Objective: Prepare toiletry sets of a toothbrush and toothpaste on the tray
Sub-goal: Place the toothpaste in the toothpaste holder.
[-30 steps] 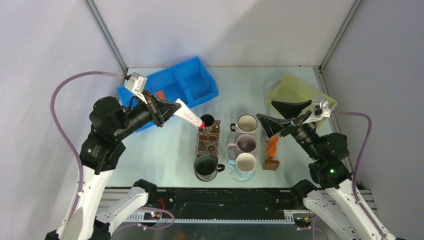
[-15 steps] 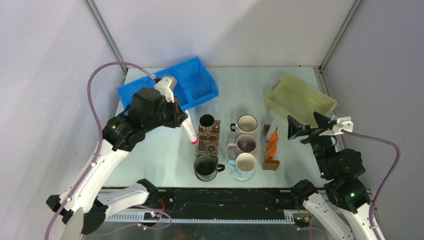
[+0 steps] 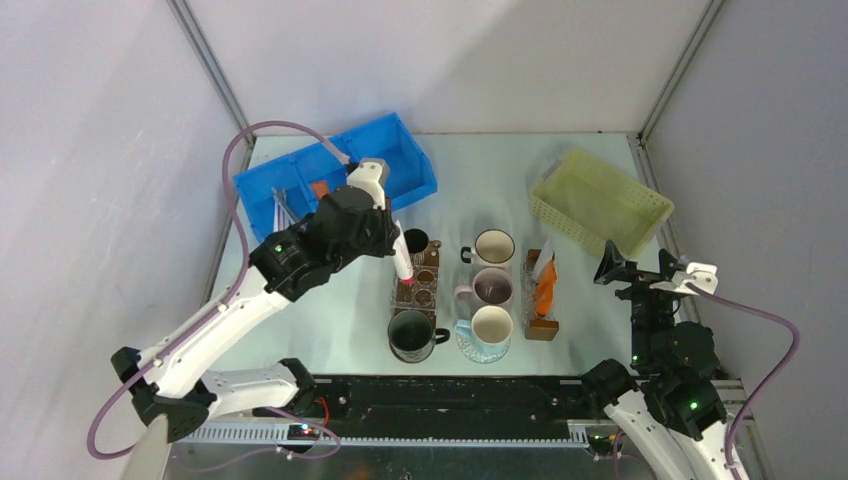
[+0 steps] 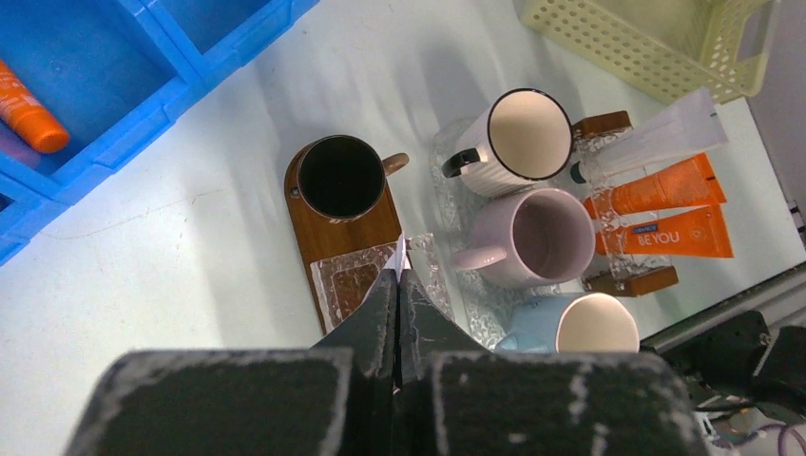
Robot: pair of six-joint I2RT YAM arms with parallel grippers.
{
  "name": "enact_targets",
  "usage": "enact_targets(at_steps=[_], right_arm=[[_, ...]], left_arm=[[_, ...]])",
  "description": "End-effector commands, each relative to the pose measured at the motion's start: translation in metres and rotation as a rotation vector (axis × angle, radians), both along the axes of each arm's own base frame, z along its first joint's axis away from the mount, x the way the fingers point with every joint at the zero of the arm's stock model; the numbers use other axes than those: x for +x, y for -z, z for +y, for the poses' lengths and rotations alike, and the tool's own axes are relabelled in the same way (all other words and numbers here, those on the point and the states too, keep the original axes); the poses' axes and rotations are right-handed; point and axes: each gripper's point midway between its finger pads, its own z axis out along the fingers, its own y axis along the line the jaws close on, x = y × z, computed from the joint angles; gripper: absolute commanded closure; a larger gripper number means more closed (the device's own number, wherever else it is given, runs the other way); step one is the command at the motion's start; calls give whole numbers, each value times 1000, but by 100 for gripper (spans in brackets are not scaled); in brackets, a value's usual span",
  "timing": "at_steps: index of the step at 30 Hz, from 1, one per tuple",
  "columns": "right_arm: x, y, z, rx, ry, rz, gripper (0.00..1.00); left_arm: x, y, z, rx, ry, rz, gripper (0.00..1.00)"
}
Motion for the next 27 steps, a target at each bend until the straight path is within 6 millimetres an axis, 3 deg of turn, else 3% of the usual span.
enact_targets(at_steps=[1, 27], right_arm=[[-4, -8, -12, 31, 55, -55, 1], [-5, -4, -12, 17, 53, -78, 1]], left_arm=[[16, -12, -5, -49, -85, -80, 100], [11, 28, -10, 28, -147, -159, 100]])
